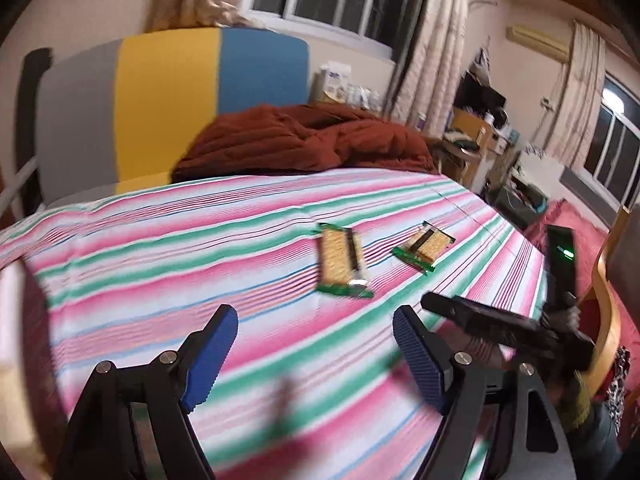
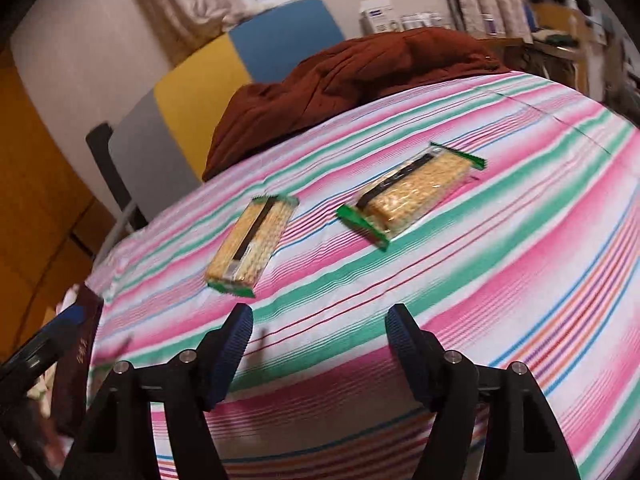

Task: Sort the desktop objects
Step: 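Grasp the long green cracker pack with the left tool, then hold the cracker pack in the left tool while the right tool grasps another cracker pack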

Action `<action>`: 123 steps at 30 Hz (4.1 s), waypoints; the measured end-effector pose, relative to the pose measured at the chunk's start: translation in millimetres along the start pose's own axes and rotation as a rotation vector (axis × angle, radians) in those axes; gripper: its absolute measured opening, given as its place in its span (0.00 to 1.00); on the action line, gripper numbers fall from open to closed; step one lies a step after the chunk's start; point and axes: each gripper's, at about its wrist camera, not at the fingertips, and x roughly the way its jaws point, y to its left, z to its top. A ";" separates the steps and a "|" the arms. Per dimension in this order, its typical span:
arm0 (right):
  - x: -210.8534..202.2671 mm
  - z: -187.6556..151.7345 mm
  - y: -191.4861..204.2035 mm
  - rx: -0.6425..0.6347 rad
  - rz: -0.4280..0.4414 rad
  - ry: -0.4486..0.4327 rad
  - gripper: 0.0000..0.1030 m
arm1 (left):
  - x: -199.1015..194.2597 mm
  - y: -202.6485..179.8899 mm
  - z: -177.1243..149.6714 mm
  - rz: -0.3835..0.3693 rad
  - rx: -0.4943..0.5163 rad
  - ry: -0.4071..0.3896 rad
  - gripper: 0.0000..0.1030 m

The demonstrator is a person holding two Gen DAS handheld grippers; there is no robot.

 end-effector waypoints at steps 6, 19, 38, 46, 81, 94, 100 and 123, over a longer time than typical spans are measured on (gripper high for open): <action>0.0 -1.1 -5.4 0.037 0.042 -0.026 0.71 | 58.9 -26.3 21.8 0.006 0.091 0.057 0.79; -1.4 -5.1 -12.1 0.083 0.104 -0.060 0.75 | 128.0 -28.1 31.1 0.043 0.126 0.168 0.69; 0.7 -5.8 -12.1 0.089 0.106 -0.063 0.75 | 101.2 -4.9 11.5 0.107 0.078 0.192 0.47; -2.9 5.6 -16.4 0.142 0.001 -0.071 0.74 | 34.5 36.7 -31.5 0.189 -0.040 0.170 0.47; 38.4 6.4 74.7 -0.513 0.065 0.207 0.50 | -14.8 59.0 -74.6 0.105 -0.168 0.094 0.47; -26.9 -53.0 83.9 -0.471 0.066 0.070 0.78 | -48.5 50.7 -105.3 0.056 -0.135 0.026 0.62; -24.6 -57.8 92.6 -0.501 -0.019 0.046 0.77 | -52.6 52.4 -101.7 0.061 -0.136 0.019 0.62; -5.7 -60.2 90.7 -0.486 -0.049 0.059 0.48 | -23.3 44.5 -87.3 0.168 -0.053 0.112 0.63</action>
